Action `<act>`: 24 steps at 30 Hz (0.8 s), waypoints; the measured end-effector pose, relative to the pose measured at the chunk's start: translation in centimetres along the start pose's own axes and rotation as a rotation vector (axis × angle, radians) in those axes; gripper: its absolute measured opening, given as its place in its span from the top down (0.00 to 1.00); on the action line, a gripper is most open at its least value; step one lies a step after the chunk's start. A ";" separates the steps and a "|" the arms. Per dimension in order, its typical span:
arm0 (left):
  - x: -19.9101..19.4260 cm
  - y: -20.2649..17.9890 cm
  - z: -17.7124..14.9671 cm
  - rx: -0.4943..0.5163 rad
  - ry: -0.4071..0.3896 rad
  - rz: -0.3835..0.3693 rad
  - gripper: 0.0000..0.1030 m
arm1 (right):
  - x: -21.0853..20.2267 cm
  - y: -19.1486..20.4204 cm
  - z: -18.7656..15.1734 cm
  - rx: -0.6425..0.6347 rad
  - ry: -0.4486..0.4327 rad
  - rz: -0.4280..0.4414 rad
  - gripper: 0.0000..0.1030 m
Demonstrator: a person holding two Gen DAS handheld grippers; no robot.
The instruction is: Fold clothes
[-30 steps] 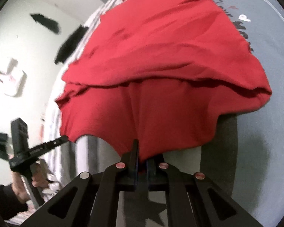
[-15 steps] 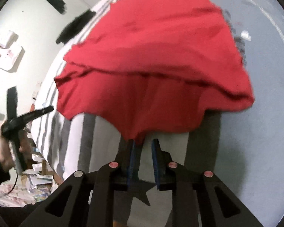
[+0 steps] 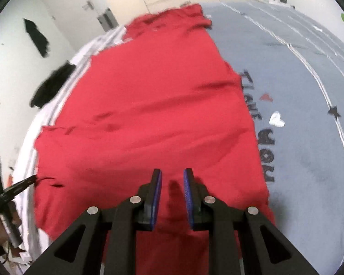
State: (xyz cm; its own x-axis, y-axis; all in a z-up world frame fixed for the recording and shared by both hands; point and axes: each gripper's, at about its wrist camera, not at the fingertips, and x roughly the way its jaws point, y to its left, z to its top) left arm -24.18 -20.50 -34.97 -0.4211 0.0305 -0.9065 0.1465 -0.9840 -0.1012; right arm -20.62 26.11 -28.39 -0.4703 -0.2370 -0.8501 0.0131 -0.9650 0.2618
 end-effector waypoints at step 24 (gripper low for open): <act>0.0 -0.9 8.5 -0.004 0.006 -0.051 0.91 | 4.9 -2.2 6.6 -0.005 0.006 -0.113 0.83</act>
State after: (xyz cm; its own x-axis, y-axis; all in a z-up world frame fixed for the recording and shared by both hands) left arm -31.91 -21.08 -31.40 -0.4225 0.0822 -0.9026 0.1282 -0.9805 -0.1492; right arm -28.77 27.81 -30.12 -0.4640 -0.1276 -0.8766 -0.0352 -0.9861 0.1621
